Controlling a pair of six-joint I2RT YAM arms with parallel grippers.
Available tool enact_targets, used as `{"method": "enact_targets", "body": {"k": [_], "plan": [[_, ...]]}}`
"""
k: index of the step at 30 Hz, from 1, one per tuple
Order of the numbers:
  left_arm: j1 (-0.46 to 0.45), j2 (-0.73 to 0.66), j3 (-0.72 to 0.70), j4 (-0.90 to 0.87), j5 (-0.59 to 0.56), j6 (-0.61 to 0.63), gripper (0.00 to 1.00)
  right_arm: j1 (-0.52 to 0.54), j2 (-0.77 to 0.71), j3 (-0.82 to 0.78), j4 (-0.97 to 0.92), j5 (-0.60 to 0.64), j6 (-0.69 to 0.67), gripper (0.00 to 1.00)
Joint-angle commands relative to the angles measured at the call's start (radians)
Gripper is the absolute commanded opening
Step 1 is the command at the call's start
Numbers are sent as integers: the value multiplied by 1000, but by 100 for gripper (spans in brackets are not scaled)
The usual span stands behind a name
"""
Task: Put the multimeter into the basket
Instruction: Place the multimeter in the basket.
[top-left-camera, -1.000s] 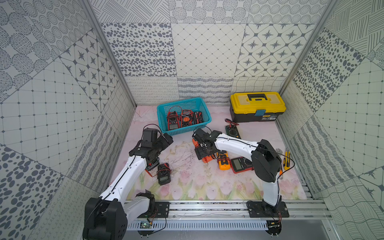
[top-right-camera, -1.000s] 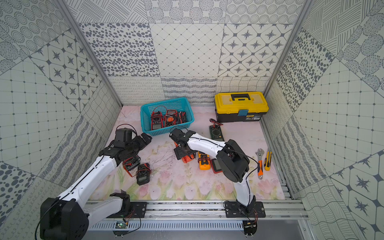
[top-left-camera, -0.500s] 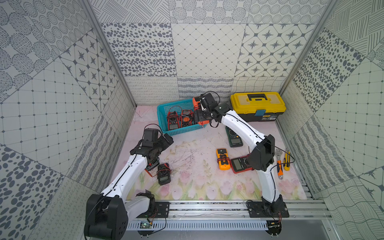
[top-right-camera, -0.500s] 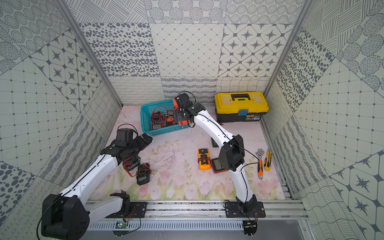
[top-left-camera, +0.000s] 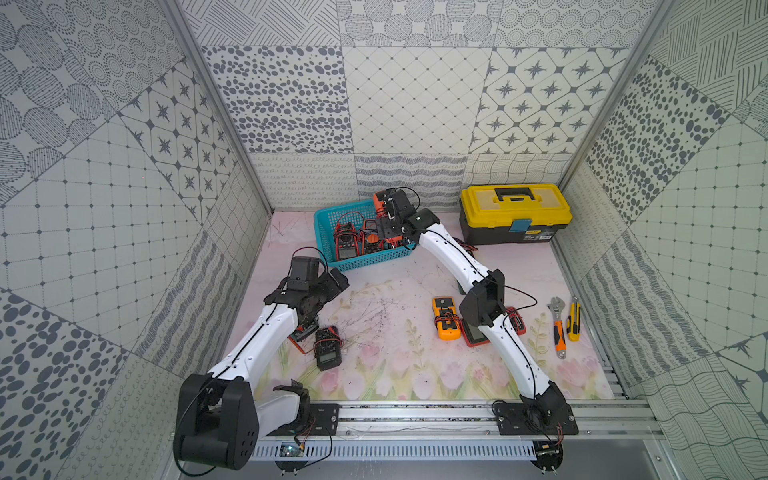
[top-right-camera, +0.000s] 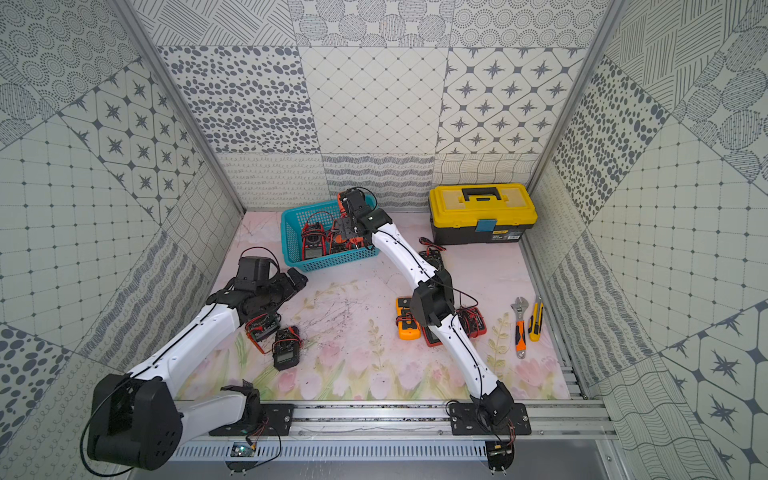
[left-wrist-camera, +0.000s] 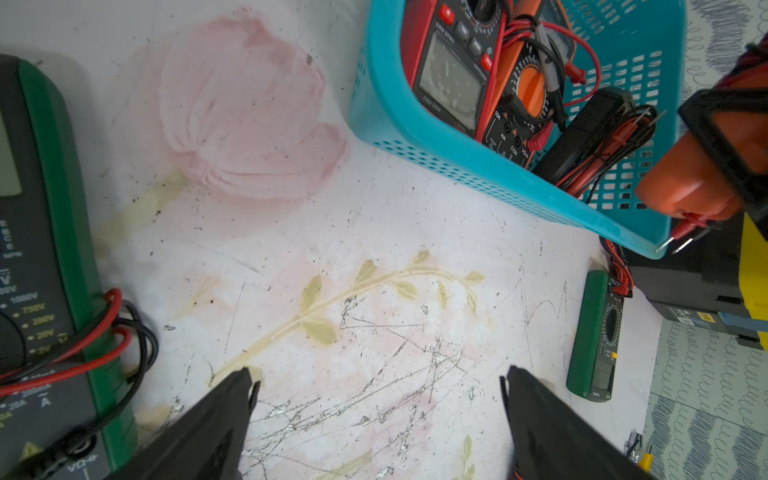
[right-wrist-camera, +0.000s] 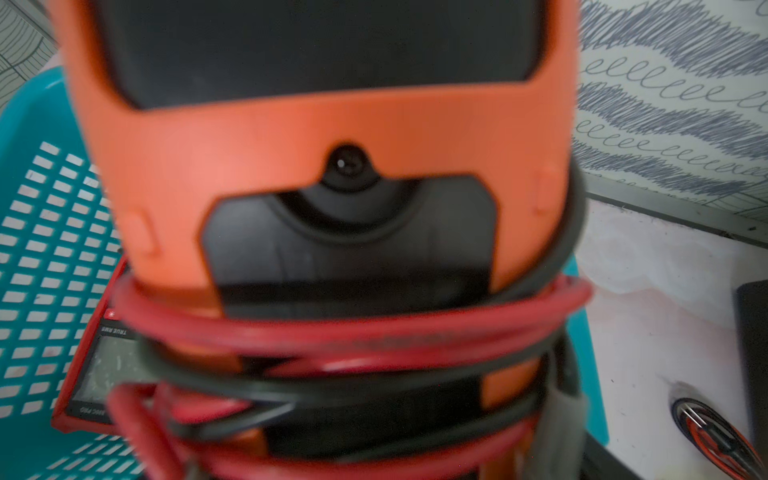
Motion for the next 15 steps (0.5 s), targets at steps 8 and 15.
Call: {"method": "enact_targets", "body": {"k": [8, 15], "plan": [[2, -4, 1, 18, 17, 36, 99, -49, 67, 36, 293, 39, 2, 0], [2, -4, 1, 18, 0, 39, 99, -67, 105, 45, 171, -30, 27, 0]]}}
